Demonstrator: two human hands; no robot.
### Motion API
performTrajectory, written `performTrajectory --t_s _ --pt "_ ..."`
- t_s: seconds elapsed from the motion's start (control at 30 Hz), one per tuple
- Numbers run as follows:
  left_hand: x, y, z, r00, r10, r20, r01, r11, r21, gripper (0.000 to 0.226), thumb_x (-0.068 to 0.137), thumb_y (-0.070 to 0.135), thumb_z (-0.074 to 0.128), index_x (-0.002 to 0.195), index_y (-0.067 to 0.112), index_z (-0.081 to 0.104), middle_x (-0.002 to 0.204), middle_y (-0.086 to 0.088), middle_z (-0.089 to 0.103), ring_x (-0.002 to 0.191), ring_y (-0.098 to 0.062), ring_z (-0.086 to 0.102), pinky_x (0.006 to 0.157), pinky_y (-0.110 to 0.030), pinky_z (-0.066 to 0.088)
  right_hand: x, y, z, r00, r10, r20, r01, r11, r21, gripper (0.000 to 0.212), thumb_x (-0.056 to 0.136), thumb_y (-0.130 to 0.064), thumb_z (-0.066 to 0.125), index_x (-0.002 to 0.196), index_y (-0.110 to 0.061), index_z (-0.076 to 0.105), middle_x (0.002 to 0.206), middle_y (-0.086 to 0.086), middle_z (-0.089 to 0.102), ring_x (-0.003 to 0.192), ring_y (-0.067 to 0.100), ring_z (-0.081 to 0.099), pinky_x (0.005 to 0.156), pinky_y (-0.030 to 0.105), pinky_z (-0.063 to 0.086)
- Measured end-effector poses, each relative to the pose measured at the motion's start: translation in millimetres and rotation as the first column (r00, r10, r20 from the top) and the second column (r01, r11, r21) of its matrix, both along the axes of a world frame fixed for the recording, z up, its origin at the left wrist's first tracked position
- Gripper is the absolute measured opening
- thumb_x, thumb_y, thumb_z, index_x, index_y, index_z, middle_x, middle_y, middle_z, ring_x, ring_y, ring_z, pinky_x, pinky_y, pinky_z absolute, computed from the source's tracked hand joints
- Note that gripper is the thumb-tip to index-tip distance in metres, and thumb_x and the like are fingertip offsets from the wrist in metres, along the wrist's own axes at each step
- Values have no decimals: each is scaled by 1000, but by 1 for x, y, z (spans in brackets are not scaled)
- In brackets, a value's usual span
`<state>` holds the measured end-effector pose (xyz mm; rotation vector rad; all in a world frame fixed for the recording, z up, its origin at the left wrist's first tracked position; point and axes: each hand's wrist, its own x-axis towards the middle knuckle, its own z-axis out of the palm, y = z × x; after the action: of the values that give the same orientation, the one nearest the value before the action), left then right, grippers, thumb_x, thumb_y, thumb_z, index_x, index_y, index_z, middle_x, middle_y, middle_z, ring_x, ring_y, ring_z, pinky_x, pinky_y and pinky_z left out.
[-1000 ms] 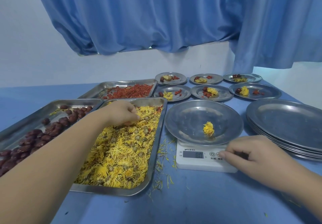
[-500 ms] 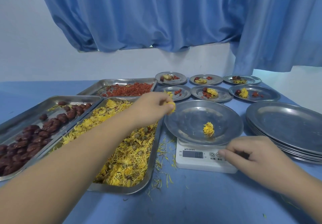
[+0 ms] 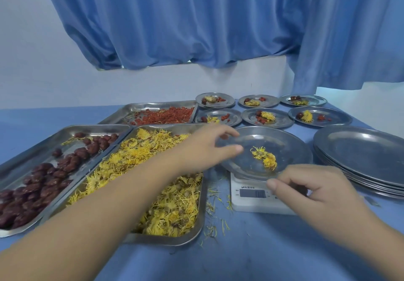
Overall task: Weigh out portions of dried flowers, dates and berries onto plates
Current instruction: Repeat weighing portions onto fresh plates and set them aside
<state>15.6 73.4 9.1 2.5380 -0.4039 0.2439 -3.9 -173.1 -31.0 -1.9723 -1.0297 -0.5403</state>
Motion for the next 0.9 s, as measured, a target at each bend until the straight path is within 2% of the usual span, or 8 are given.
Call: performTrajectory --t_s 0.1,0.2,0.37,0.5,0.6,0.67,0.77,0.9 --pt "-6 46 15 983 167 77 -169 985 19 26 92 49 54 116 39 59 106 27 52 88 13 52 70 -14 41 -5 33 8 999 48 24 -47 998 -49 34 85 -32 61 55 -18 54 52 -6 48 51 7 44 51 13 31" --pt "-10 108 28 933 339 122 -347 937 46 17 94 41 53 106 35 64 95 23 61 73 12 55 61 -14 38 2 62 17 997 13 74 -2 989 -149 40 88 -41 51 57 -17 54 53 -3 51 53 12 49 54 26 42" --pt "-20 230 23 798 579 167 -601 748 283 37 91 54 44 88 25 67 76 3 65 66 -11 57 58 -27 39 11 80 3 837 -100 538 231 955 -183 42 93 -31 48 54 -16 51 51 -3 42 44 18 42 39 27 35" --pt "-33 303 -9 738 661 138 -658 658 366 21 91 41 49 90 57 63 72 5 66 65 -18 62 52 -24 40 9 86 -13 803 -45 594 181 968 -172 40 96 -33 46 60 -20 58 55 -6 44 48 13 41 42 26 32" --pt "-22 324 -27 709 699 93 -670 627 398 19 91 25 54 86 31 71 78 8 68 67 -6 61 53 -22 41 12 91 -13 805 -64 590 213 959 -186 38 95 -33 48 62 -20 61 55 -6 46 50 14 42 42 27 35" --pt "-8 318 -32 757 652 47 -595 658 462 24 91 17 52 86 33 70 88 7 71 72 -7 63 59 -25 45 15 90 -13 808 -90 583 241 952 -188 38 94 -32 49 60 -19 61 54 -5 46 50 15 42 41 29 37" --pt "11 301 -35 813 582 -26 -510 732 453 38 90 4 51 113 28 69 109 6 69 86 -12 62 77 -28 49 16 89 -13 805 -100 584 251 950 -184 37 92 -32 50 59 -20 62 53 -5 45 49 15 41 41 27 36" --pt "25 294 -29 766 623 -160 -488 725 487 51 88 -5 47 125 26 64 116 1 67 89 -13 61 82 -30 50 16 88 -16 813 -77 577 244 945 -217 38 93 -34 50 59 -21 62 54 -6 46 50 13 42 46 23 33"
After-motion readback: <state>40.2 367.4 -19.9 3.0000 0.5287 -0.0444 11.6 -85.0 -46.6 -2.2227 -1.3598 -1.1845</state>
